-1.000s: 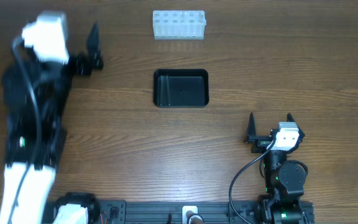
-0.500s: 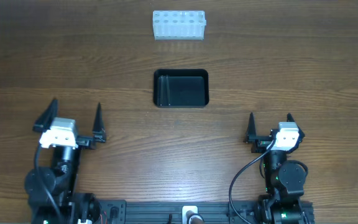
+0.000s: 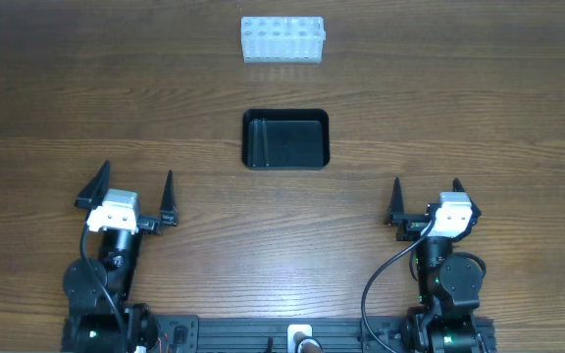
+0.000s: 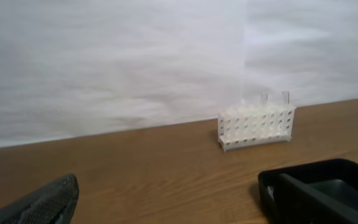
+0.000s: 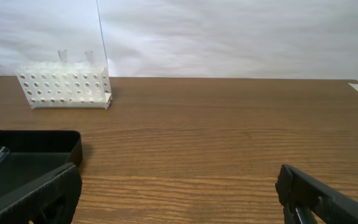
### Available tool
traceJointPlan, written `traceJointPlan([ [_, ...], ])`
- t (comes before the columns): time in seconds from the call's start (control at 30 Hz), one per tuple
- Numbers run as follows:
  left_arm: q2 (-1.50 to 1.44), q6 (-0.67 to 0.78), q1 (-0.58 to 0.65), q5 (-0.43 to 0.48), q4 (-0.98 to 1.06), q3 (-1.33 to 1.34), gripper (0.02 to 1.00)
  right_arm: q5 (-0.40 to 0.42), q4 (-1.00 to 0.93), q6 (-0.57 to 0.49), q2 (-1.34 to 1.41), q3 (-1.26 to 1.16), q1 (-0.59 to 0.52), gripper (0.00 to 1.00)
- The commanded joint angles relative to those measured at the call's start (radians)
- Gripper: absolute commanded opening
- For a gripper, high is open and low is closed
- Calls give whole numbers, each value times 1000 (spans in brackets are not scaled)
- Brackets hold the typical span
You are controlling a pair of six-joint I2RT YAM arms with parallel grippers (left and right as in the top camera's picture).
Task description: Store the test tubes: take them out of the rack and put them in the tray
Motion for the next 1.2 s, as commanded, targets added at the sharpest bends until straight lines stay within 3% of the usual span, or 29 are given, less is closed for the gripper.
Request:
traceJointPlan([
  [0.03,-42,14,8,21,41,-53,996,12,-2,-8,-9,-6,-3,991],
  [0.47,-105,14,14,17,-178,-56,1000,12,-2,-8,-9,-6,-3,993],
  [1.2,-104,14,18,20,-174,-56,1000,12,-2,-8,-9,-6,-3,993],
])
